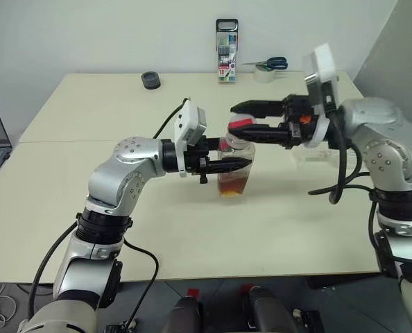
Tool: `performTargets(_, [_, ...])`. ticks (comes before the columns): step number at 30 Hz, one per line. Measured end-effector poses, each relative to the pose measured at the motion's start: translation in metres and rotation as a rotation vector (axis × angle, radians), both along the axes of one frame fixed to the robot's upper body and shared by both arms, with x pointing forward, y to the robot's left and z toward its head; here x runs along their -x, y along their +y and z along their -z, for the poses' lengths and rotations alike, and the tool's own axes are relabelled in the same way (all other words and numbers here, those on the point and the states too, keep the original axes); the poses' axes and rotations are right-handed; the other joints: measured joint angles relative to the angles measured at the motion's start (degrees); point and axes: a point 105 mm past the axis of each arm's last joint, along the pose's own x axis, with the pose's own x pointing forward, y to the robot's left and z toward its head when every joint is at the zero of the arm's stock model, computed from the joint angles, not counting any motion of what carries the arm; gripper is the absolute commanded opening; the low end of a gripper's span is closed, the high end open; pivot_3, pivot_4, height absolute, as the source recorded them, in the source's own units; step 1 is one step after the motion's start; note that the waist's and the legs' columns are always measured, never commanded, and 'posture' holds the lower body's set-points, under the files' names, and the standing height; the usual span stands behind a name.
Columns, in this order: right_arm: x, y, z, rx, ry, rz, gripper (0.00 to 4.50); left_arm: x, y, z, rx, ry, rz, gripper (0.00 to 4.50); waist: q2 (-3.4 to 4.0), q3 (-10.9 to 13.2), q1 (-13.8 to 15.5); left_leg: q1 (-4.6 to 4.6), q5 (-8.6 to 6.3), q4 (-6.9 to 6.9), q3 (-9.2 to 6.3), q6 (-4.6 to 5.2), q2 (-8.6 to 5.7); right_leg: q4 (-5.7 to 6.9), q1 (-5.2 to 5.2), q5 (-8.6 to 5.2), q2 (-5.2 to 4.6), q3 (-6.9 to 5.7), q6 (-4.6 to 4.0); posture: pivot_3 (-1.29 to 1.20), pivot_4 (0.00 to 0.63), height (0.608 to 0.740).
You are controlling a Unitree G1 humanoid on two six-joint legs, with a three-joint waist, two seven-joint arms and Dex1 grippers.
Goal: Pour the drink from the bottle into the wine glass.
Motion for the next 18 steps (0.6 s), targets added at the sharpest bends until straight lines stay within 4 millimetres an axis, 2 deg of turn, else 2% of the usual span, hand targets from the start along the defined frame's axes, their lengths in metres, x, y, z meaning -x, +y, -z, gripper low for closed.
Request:
performTargets(5, [-0.004, -0.011, -0.024, -0.145, 0.15, 0.028, 1.77, 0.002, 0.001, 0.002, -0.007, 0.003, 0.008, 1.98, -0.01, 0.0, 0.0, 0.0, 0.01, 0.0, -0.05, -0.02, 0.06, 0.02, -0.02, 0.01, -0.05, 0.01, -0.02, 0.0, 0.15, 0.74])
performTargets(9, [-0.003, -0.012, -0.021, -0.148, 0.178, 0.043, 1.77, 0.002, 0.002, 0.002, -0.009, 0.002, 0.006, 1.98, -0.01, 0.0, 0.1, -0.01, 0.0, -0.01, -0.01, 0.0, 0.03, 0.01, -0.02, 0.01, -0.06, 0.01, -0.02, 0.0, 0.15, 0.74])
performTargets(12, [-0.012, -0.026, -0.019, -0.229, 0.172, 0.168, 1.77, 0.002, 0.001, 0.002, -0.002, 0.0, 0.005, 1.98, -0.02, 0.0, 0.2, -0.02, 0.0, 0.01, -0.04, -0.01, 0.03, 0.01, 0.01, 0.01, -0.07, 0.01, -0.01, 0.0, 0.15, 0.74])
performTargets(14, [-0.024, -0.045, -0.007, -0.29, 0.156, 0.338, 1.77, 0.0, 0.001, 0.001, 0.001, -0.002, -0.009, 1.98, -0.03, 0.0, 0.2, -0.03, 0.0, 0.0, -0.02, -0.01, 0.01, -0.01, 0.02, 0.01, -0.11, 0.03, -0.01, 0.0, 0.15, 0.74])
performTargets(15, [-0.029, -0.056, 0.007, -0.296, 0.147, 0.436, 1.77, 0.0, 0.001, 0.001, 0.003, -0.003, -0.018, 1.98, -0.03, 0.0, 0.4, -0.05, 0.0, 0.0, -0.05, -0.01, 0.01, -0.02, 0.03, 0.0, -0.12, 0.03, 0.0, 0.0, 0.15, 0.74])
performTargets(18, [-0.037, -0.089, 0.068, -0.273, 0.191, 0.744, 1.77, -0.003, 0.005, 0.001, 0.014, -0.003, -0.048, 1.98, -0.04, 0.0, 0.5, -0.1, 0.01, -0.04, -0.02, -0.01, -0.02, -0.02, -0.02, -0.02, -0.13, 0.07, 0.03, 0.0, 0.15, 0.74])
